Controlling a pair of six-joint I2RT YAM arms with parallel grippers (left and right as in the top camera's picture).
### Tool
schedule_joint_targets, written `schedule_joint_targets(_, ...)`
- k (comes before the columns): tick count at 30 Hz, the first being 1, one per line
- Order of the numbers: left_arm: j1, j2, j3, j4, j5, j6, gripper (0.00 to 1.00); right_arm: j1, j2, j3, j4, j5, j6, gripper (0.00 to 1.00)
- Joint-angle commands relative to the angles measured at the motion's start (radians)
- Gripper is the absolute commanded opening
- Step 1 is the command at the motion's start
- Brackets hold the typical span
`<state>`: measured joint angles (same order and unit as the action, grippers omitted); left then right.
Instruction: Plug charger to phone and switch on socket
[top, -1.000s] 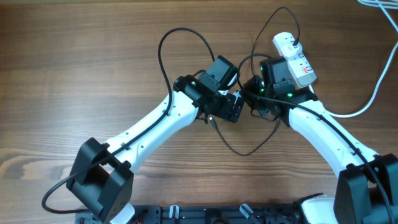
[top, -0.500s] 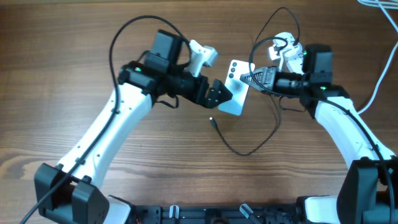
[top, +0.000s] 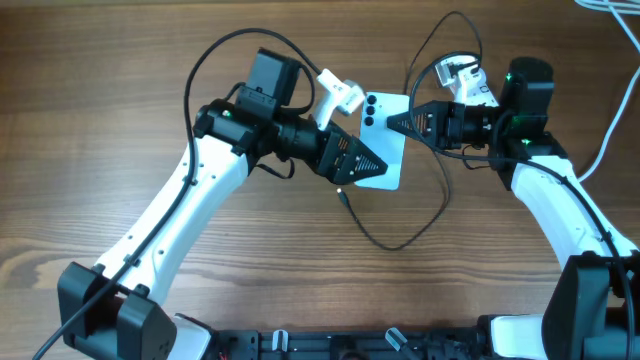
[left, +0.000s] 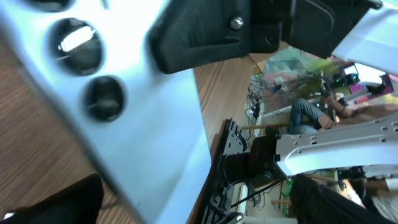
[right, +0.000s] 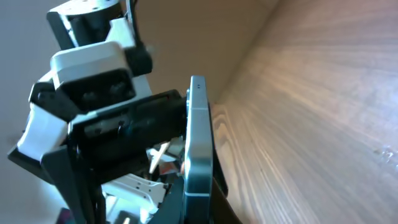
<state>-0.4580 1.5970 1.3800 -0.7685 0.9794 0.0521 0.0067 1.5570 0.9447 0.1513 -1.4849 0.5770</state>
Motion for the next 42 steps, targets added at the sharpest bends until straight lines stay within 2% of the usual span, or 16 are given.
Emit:
schedule_joint_targets(1, -0.038, -0.004, -0.006, 0.024, 0.026, 0.021, 0.92, 0.006, 0.01, 0.002, 0.011, -0.031, 0.064, 0.04)
schedule_joint_targets(4, -0.058, -0.004, -0.006, 0.053, 0.026, -0.005, 0.86, 0.012, 0.01, 0.002, 0.024, -0.024, 0.084, 0.04)
schedule_joint_targets(8, -0.072, -0.004, -0.006, 0.066, 0.062, -0.011, 0.73, 0.014, 0.01, 0.002, 0.028, -0.012, 0.108, 0.04)
schedule_joint_targets(17, -0.074, -0.004, -0.006, 0.127, 0.09, -0.041, 0.71, 0.084, 0.01, 0.002, 0.112, 0.022, 0.185, 0.04)
schedule_joint_targets(19, -0.064, -0.004, -0.006, 0.135, 0.089, -0.041, 0.76, 0.09, 0.01, 0.002, 0.126, 0.025, 0.186, 0.04)
schedule_joint_targets(21, -0.05, -0.004, -0.006, 0.142, 0.09, -0.043, 0.75, 0.09, 0.01, 0.002, 0.129, 0.025, 0.186, 0.04)
schedule_joint_targets(22, -0.044, -0.004, -0.006, 0.151, 0.09, -0.06, 0.7, 0.09, 0.01, 0.002, 0.129, 0.026, 0.186, 0.05)
schedule_joint_targets(23, -0.038, -0.004, -0.006, 0.168, 0.09, -0.083, 0.56, 0.091, 0.01, 0.002, 0.129, 0.028, 0.186, 0.04)
schedule_joint_targets(25, -0.032, -0.004, -0.006, 0.203, 0.09, -0.119, 0.4, 0.092, 0.01, 0.002, 0.133, 0.028, 0.186, 0.04)
schedule_joint_targets(27, -0.032, -0.004, -0.006, 0.237, 0.09, -0.148, 0.31, 0.092, 0.01, 0.002, 0.139, 0.028, 0.194, 0.04)
schedule_joint_targets(31, -0.032, -0.004, -0.006, 0.283, 0.093, -0.207, 0.24, 0.092, 0.01, 0.002, 0.168, 0.028, 0.257, 0.04)
schedule_joint_targets(33, -0.032, -0.004, -0.006, 0.327, 0.122, -0.257, 0.17, 0.092, 0.01, 0.002, 0.215, 0.028, 0.294, 0.04)
schedule_joint_targets(36, -0.032, -0.004, -0.006, 0.408, 0.205, -0.34, 0.15, 0.092, 0.01, 0.002, 0.261, 0.028, 0.324, 0.04)
schedule_joint_targets(38, -0.032, -0.004, -0.006, 0.46, 0.254, -0.397, 0.06, 0.092, 0.01, 0.002, 0.26, 0.035, 0.321, 0.04)
schedule_joint_targets(42, -0.032, -0.004, -0.006, 0.535, 0.321, -0.486, 0.04, 0.092, 0.01, 0.002, 0.26, 0.063, 0.316, 0.04)
